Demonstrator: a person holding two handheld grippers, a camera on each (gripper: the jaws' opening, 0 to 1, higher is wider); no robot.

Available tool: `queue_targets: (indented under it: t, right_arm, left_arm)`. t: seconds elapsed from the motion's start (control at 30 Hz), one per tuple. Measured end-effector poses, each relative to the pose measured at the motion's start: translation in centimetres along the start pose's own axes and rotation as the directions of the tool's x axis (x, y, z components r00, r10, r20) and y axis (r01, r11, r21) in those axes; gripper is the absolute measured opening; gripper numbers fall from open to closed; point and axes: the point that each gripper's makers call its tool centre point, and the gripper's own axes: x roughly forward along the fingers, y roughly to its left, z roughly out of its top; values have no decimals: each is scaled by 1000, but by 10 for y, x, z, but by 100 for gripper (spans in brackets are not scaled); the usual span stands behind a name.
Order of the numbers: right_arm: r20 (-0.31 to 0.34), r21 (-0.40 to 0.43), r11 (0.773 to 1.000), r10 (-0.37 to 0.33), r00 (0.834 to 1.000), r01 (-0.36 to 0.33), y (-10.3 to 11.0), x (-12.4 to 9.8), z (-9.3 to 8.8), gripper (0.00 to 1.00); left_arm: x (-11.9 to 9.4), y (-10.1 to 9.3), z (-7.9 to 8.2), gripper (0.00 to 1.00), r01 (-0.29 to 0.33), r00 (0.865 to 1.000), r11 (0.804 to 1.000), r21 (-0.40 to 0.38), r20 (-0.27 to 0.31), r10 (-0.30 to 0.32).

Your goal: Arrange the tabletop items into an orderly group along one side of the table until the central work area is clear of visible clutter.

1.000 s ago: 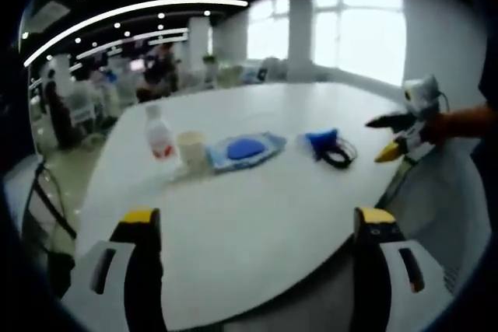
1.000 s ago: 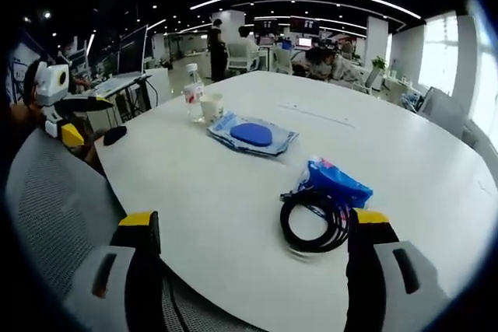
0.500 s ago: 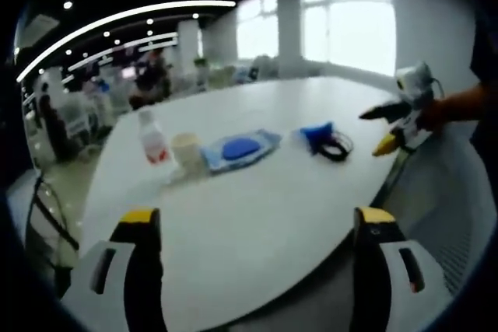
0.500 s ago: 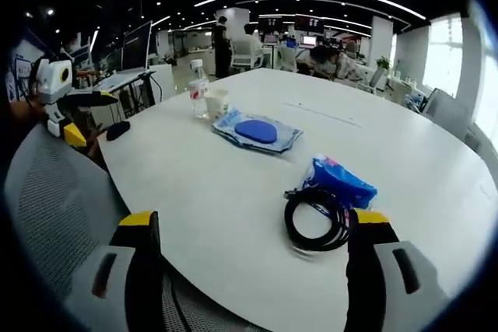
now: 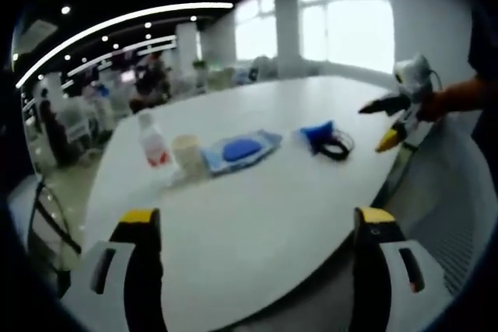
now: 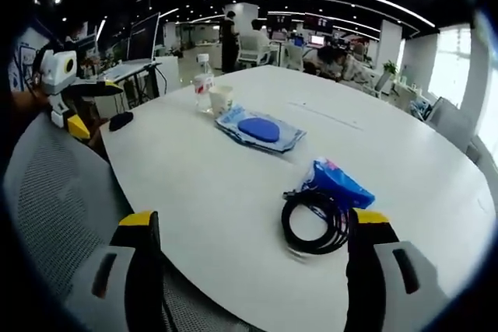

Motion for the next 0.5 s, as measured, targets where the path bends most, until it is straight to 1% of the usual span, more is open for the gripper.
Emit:
queue_targets:
  t: [0.3, 0.4, 0.5]
  right_arm:
    - [-18, -85, 996, 4, 1000, -5, -18, -6, 8, 100]
    - [-26, -137, 991, 0, 1000, -3, -25, -7, 13, 100]
    - [-28, -160, 987, -1, 1000, -4, -31, -8, 18, 100]
  left_arm:
    - [1, 0, -1, 100, -3, 1000, 1000, -2, -4, 3]
    - [0, 1, -1, 100, -8, 1000, 1000, -7, -11, 8]
    - [0, 4, -1, 100, -18, 1000, 1000, -14, -6, 18]
